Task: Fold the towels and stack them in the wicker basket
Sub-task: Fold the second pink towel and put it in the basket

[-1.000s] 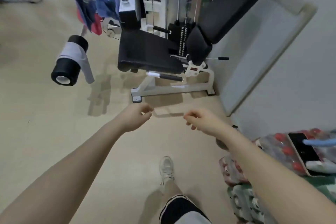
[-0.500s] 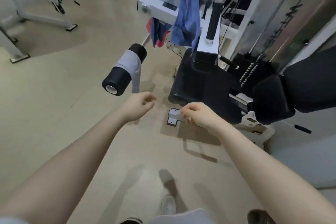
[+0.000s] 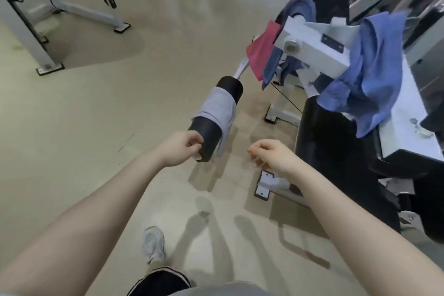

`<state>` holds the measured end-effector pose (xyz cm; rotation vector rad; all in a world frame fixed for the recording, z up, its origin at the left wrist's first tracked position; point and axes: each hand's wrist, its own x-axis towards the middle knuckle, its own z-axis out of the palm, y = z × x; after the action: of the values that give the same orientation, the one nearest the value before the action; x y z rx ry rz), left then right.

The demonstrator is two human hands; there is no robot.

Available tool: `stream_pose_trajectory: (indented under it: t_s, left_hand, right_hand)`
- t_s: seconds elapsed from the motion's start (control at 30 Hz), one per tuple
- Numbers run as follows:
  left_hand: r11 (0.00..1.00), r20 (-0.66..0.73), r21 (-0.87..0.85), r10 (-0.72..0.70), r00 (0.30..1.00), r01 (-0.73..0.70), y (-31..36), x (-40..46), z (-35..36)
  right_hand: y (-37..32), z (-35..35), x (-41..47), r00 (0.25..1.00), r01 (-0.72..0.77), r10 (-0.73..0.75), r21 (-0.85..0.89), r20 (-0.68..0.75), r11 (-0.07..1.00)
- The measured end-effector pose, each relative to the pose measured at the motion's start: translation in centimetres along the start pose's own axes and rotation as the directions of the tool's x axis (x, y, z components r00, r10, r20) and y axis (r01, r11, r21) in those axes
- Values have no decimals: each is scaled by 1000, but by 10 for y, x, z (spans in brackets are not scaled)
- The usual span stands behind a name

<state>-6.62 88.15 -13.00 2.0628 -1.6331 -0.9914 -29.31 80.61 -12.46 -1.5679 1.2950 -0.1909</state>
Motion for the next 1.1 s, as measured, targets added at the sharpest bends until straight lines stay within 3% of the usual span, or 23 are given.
stream_pose_trajectory:
  t_s: [0.2, 0.5, 0.83, 1.1]
  left_hand:
    - [994, 35, 59, 92, 995, -94, -57, 86, -121]
    - [976, 151, 99, 177, 972, -193, -92, 226, -202]
    - [911, 321, 159, 316, 893, -380, -55, 441, -284]
    - [913, 415, 30, 358, 836, -406, -19, 598, -301]
  right_hand:
    - [-87, 36, 102, 983, -31, 42, 65, -180, 997]
    - [-137, 47, 232, 950, -98, 159, 226, -270, 969]
    - [-203, -38, 422, 860, -77, 262, 397, -437, 915]
    - [-237, -102, 517, 727, -201, 329, 272, -603, 941]
